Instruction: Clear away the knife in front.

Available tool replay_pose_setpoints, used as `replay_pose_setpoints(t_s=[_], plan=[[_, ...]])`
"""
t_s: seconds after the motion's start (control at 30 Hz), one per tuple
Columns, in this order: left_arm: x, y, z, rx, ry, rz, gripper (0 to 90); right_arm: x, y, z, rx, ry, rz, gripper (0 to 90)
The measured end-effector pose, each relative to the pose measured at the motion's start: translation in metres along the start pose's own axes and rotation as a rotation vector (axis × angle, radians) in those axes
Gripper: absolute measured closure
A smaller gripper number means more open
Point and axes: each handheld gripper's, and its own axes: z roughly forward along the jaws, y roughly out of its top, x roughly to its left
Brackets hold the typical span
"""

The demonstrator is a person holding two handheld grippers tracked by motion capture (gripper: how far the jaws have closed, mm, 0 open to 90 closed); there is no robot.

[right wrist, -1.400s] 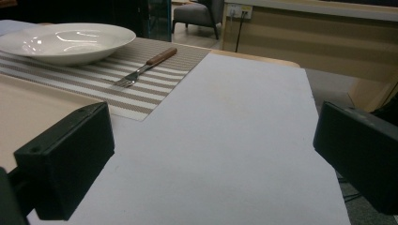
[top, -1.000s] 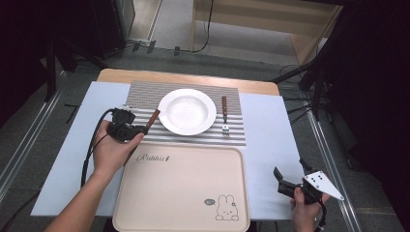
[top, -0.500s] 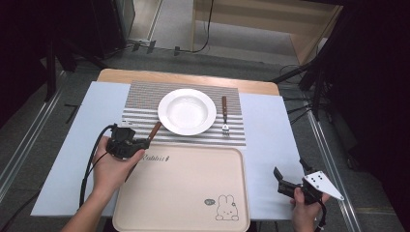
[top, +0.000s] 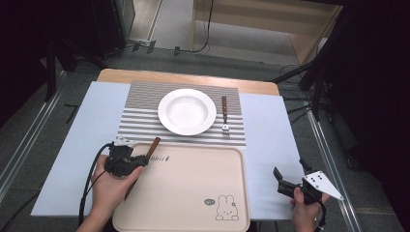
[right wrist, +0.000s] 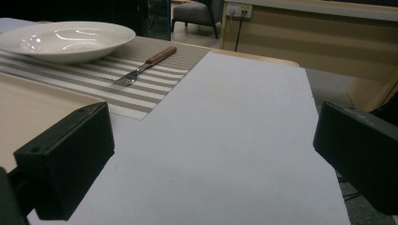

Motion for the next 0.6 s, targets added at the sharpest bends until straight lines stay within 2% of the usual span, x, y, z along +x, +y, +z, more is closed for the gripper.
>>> replay_pose_setpoints(t_s=[0.13,0.6], plan=[[0.0,-0.012,-0.001,0.003,0.0,-0.017,75.6,0.0,0.0,0.0,0.003,-0.001,0.002,0.0],[-0.003,-0.029,-0.004,0.016,0.02,-0.024,75.5,0.001,0.0,0.0,0.004,-0.004,-0.005,0.0]])
